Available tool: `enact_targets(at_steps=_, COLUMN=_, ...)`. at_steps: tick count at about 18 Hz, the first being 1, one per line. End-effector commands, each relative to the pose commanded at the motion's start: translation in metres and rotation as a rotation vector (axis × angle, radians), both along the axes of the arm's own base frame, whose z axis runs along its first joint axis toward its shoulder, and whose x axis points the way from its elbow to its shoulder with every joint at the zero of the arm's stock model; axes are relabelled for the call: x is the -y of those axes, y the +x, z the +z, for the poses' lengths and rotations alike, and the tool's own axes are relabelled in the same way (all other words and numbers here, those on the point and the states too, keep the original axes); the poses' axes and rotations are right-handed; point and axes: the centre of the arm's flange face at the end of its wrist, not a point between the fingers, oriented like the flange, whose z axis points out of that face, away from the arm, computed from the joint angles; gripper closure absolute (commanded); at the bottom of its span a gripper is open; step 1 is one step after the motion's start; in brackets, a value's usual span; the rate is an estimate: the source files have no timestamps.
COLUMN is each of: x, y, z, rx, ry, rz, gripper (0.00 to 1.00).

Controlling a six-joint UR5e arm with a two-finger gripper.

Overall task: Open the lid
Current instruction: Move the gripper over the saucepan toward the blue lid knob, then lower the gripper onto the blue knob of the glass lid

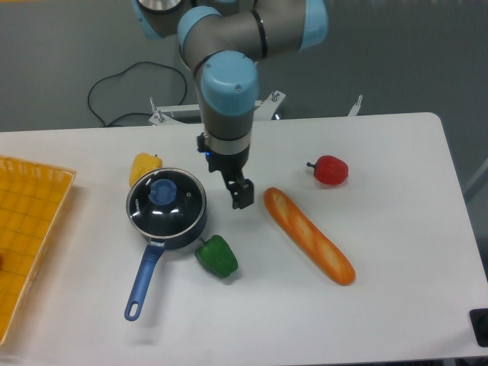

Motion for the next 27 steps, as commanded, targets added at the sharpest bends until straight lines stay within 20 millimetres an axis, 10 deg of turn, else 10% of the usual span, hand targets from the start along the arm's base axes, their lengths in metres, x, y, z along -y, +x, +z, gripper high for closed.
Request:
enact_targets(at_steps=10, x=-0.074, y=0.092, z=-0.049, rx=-0.011, ry=-0.098, rz=-0.254, gripper=0.0)
enact_targets(at_steps=27, x=-0.037, y=0.099, z=-0.055, rx=-0.084, ry=-0.068, rz=-0.235, gripper=0.0)
